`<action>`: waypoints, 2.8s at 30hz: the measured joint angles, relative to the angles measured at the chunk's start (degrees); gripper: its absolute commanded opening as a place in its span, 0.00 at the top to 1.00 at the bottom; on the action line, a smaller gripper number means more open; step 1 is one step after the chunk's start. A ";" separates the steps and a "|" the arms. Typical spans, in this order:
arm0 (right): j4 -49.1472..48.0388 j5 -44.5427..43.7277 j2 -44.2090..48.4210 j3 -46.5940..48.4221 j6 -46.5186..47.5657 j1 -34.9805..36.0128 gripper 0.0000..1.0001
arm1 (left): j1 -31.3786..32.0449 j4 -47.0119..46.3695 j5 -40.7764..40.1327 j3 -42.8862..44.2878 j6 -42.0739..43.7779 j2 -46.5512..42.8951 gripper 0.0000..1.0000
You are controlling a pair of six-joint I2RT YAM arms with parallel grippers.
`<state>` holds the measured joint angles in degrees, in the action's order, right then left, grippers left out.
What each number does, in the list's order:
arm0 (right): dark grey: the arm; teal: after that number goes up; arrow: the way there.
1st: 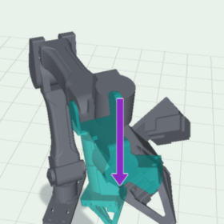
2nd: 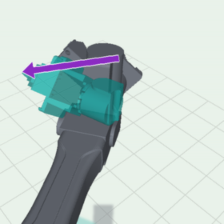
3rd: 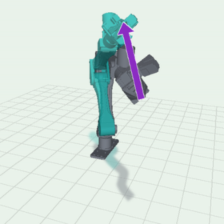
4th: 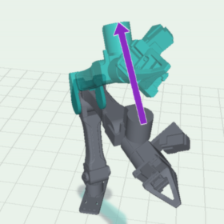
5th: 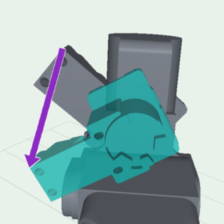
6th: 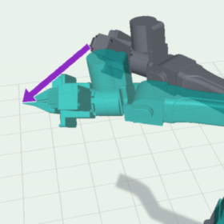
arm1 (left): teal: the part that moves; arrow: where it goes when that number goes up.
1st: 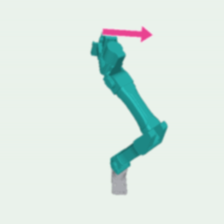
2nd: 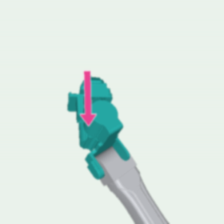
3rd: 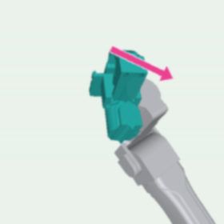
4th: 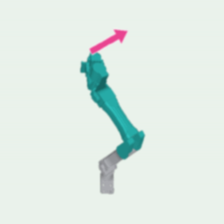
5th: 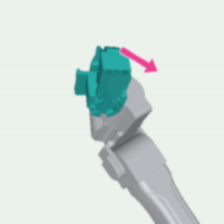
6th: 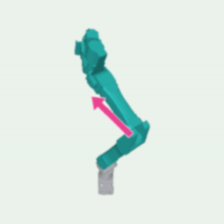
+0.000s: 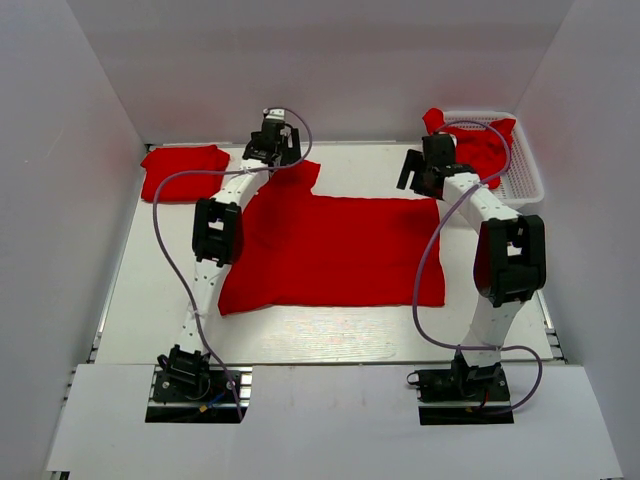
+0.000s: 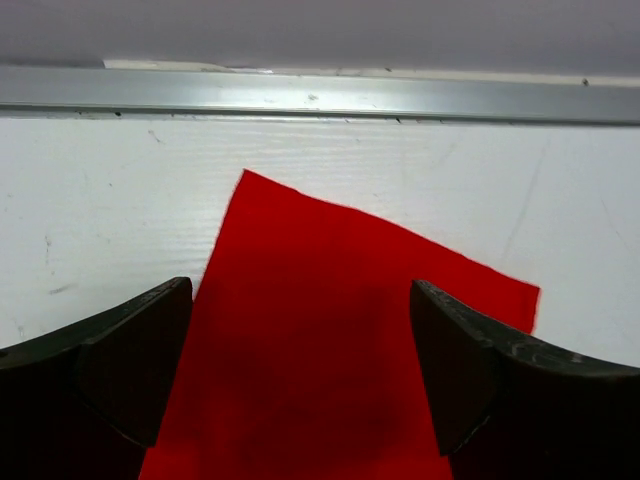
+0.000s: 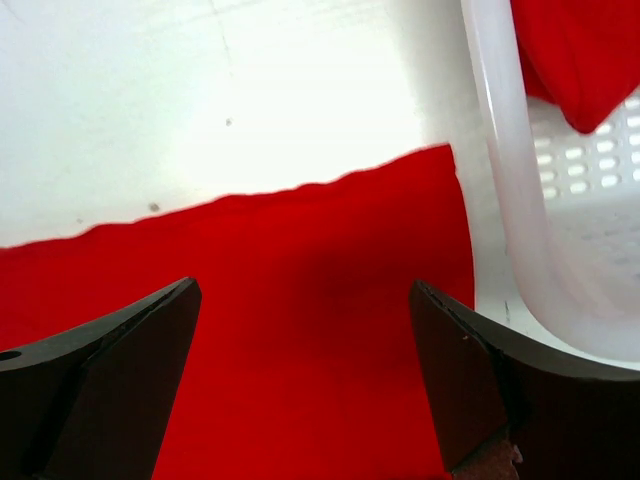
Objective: Fold and stack the t-shirts
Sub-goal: Grap the side of the flattened tshirt furthest away from the robot with both arms
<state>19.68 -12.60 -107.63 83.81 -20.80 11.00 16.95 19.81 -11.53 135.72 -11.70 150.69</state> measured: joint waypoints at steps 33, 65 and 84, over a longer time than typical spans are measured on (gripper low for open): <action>-1.68 -0.26 -1.51 -0.83 0.00 0.85 0.10 | -2.60 -10.97 5.11 4.24 0.00 9.29 0.47; 4.20 -10.88 -11.76 9.31 -14.08 1.88 0.16 | -2.51 -12.31 4.72 -11.21 0.74 -0.37 1.00; 10.69 -14.49 -19.17 16.02 -21.24 2.34 0.22 | -2.51 -13.90 6.75 -13.35 0.72 -1.62 1.00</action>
<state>30.37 -27.09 -126.80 99.83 -42.04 13.34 14.44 5.91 -4.78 122.37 -10.98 149.08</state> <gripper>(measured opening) 0.786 0.009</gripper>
